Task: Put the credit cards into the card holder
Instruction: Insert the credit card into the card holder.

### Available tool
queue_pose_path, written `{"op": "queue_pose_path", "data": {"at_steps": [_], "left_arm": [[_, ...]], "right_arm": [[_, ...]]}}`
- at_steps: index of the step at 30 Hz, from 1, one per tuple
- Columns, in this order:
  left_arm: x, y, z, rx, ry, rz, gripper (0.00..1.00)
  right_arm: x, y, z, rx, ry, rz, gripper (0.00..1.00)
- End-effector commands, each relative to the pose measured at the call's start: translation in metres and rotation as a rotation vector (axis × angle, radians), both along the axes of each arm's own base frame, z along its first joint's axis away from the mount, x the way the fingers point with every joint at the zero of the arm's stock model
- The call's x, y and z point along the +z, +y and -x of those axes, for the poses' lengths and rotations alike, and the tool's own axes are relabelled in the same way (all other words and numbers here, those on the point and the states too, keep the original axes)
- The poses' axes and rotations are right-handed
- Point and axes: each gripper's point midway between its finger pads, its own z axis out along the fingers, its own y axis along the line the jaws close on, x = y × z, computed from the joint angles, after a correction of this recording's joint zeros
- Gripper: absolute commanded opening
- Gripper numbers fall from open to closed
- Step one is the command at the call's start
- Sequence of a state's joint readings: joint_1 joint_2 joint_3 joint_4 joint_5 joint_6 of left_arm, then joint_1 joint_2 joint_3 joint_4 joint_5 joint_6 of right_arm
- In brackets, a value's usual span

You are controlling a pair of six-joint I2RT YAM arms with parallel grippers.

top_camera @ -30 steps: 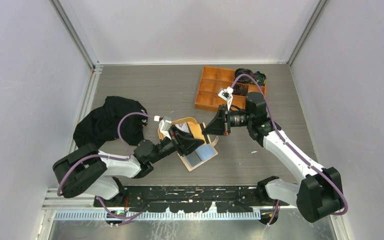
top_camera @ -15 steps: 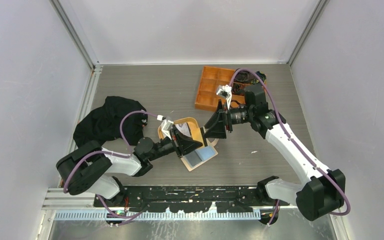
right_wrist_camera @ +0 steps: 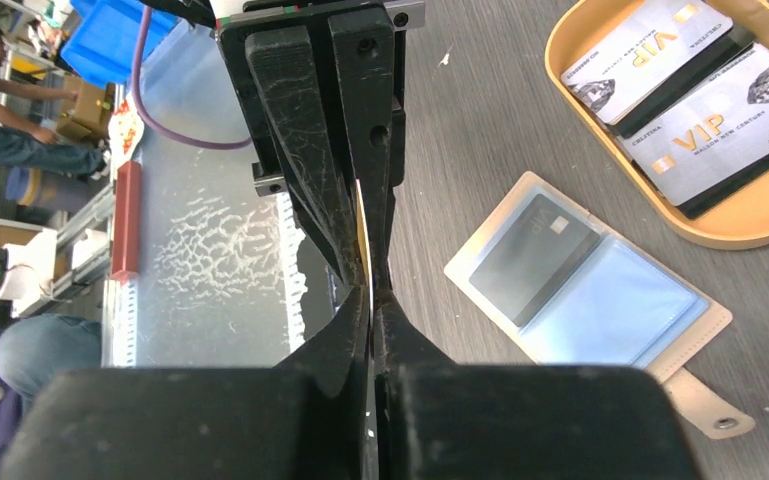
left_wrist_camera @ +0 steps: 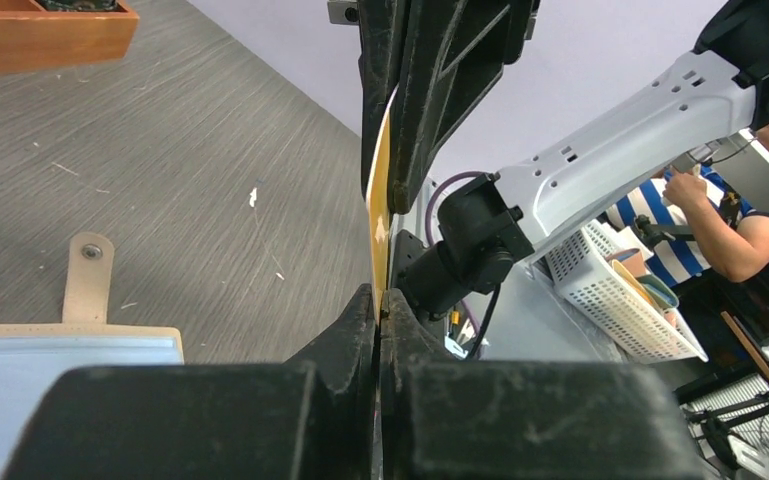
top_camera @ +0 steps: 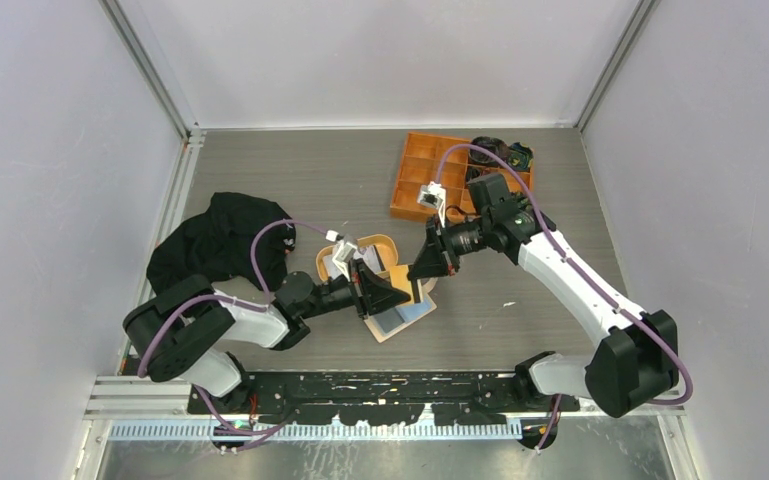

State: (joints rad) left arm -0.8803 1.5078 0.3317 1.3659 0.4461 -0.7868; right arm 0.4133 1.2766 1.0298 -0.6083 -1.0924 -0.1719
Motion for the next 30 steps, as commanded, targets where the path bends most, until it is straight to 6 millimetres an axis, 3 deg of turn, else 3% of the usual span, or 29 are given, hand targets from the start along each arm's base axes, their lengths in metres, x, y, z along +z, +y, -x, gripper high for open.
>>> {"op": "queue_pose_path", "data": {"at_steps": [1,2,7,10,14,15,17,21,25,30], "left_arm": [[0.024,0.0,-0.003,-0.002,-0.048,0.071,0.0],[0.023,0.002,-0.004,0.007,-0.039,0.07,0.0],[0.014,0.02,-0.008,0.094,0.06,0.081,0.41],[0.01,0.041,-0.006,0.164,0.093,0.092,0.53],[-0.008,0.064,-0.007,0.269,0.159,0.029,0.61],[-0.032,0.067,-0.008,0.296,0.218,-0.079,0.64],[-0.045,0.077,-0.01,0.34,0.242,-0.218,0.73],[-0.037,0.104,-0.013,0.452,0.232,-0.237,0.93],[-0.043,0.121,-0.011,0.523,0.321,-0.142,0.83],[-0.061,0.122,-0.009,0.537,0.431,-0.173,0.77]], "right_arm": [[0.021,0.002,-0.004,0.017,-0.088,-0.022,0.01],[0.023,0.002,-0.004,0.013,-0.093,-0.022,0.01],[0.029,-0.005,-0.005,-0.01,-0.072,-0.052,0.01],[0.024,-0.01,-0.01,-0.059,-0.009,-0.079,0.01],[-0.001,-0.016,-0.009,-0.105,0.041,-0.039,0.01],[-0.007,-0.017,-0.01,-0.119,0.06,-0.033,0.01],[-0.015,-0.014,-0.018,-0.152,0.083,-0.041,0.01],[-0.042,-0.012,-0.029,-0.19,0.159,0.002,0.01],[-0.061,-0.01,-0.041,-0.215,0.204,0.051,0.01],[-0.077,-0.01,-0.055,-0.255,0.241,0.107,0.01]]}}
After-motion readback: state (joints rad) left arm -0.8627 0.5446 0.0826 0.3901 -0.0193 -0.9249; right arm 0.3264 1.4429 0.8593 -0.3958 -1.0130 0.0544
